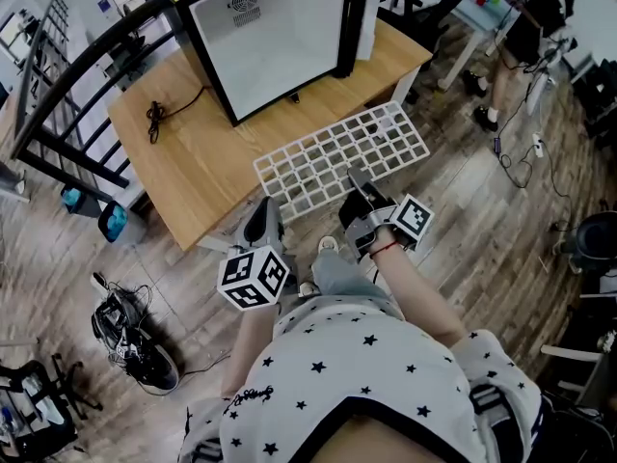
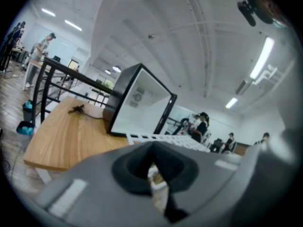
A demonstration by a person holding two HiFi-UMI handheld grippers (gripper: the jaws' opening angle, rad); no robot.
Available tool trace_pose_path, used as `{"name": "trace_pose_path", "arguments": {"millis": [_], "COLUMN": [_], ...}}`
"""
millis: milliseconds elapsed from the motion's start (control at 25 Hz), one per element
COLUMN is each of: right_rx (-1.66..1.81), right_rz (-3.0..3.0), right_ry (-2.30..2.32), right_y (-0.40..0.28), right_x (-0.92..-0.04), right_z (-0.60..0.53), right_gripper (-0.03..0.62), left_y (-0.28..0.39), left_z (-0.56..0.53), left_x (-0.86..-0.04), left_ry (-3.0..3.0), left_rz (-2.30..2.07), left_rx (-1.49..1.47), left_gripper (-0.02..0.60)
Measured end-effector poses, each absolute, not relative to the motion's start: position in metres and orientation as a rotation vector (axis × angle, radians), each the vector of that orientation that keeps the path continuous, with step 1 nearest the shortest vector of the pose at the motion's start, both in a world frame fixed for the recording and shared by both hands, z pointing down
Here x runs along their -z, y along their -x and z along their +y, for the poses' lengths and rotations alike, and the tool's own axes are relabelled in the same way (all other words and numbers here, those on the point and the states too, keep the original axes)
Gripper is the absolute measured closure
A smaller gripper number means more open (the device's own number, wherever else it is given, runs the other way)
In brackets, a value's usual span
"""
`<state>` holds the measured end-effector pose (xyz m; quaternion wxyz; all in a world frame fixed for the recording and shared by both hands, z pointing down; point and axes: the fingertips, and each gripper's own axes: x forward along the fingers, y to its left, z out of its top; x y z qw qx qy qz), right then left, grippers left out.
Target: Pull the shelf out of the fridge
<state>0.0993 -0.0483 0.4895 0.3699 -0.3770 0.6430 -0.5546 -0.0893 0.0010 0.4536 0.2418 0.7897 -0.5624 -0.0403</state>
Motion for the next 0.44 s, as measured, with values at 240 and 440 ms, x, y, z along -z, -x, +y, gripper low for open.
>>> {"name": "trace_pose_path", "arguments": {"millis": [240,440], "right_rx": [1.424,1.416], "right_rz": [1.659,1.664], "right_ry": [0.956,0.940], "right_y": [-0.0981,-0.0974], "right_x": [-0.4894,-0.4894], "right_z": [-0.0482,-0.0499], "right_gripper": [0.556,0.556], "left_y": [0.0894,0.0910], "left_z": [0.0016,0.0013], "left_x": [-0.4539,-0.4561], "left_ry": [-2.155,-2.148], "left_rz": [-1.542,-1.547], "left_rx": [0.108,0.110], "left_gripper": [0.575,0.575]}}
